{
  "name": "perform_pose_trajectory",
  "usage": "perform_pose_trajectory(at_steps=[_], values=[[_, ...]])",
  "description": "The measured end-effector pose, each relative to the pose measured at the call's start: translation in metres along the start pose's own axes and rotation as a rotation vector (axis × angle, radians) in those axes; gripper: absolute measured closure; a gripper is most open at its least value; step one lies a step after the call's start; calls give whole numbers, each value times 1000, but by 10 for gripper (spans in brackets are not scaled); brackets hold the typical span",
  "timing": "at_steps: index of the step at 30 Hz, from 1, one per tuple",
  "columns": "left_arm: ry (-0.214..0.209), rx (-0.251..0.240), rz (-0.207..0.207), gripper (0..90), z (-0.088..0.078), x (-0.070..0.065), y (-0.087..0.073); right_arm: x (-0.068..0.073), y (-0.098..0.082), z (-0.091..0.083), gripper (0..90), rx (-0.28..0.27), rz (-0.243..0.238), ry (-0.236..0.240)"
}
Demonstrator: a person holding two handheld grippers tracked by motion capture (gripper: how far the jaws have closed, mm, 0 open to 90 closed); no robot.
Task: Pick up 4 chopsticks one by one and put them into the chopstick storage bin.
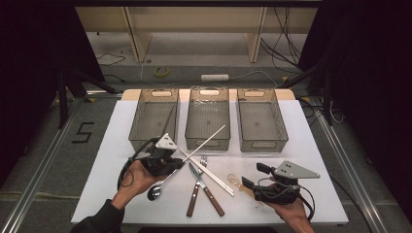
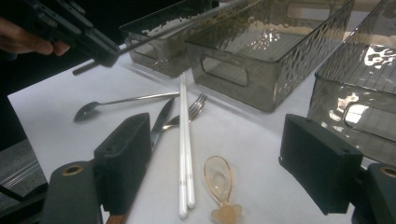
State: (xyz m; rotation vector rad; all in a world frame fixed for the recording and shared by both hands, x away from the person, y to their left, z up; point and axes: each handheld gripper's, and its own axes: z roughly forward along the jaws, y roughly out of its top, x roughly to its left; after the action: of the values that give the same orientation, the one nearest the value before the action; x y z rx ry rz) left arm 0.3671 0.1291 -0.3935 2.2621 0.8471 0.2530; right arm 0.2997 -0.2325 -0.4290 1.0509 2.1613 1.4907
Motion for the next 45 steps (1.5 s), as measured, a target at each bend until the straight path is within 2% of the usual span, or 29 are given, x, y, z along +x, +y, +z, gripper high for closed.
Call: perform_pose_trajectory(at_steps=[11, 22, 25, 31, 40, 45], values=[[70, -86, -68, 844, -26, 29, 6, 0, 0, 0, 260, 3, 6, 0], [155, -139, -143, 843, -34, 64, 8, -1, 0, 1, 260, 6, 12, 1], [187, -143, -166, 843, -33, 74, 8, -1, 0, 1, 260, 7, 13, 1], [222, -149, -220, 843, -30, 98, 8, -1, -1, 1, 260, 8, 14, 1], [277, -141, -285, 843, -22, 129, 12, -1, -1, 1, 260, 9, 15, 4], [301, -121, -310, 843, -16, 145, 13, -1, -1, 2, 260, 9, 15, 5]])
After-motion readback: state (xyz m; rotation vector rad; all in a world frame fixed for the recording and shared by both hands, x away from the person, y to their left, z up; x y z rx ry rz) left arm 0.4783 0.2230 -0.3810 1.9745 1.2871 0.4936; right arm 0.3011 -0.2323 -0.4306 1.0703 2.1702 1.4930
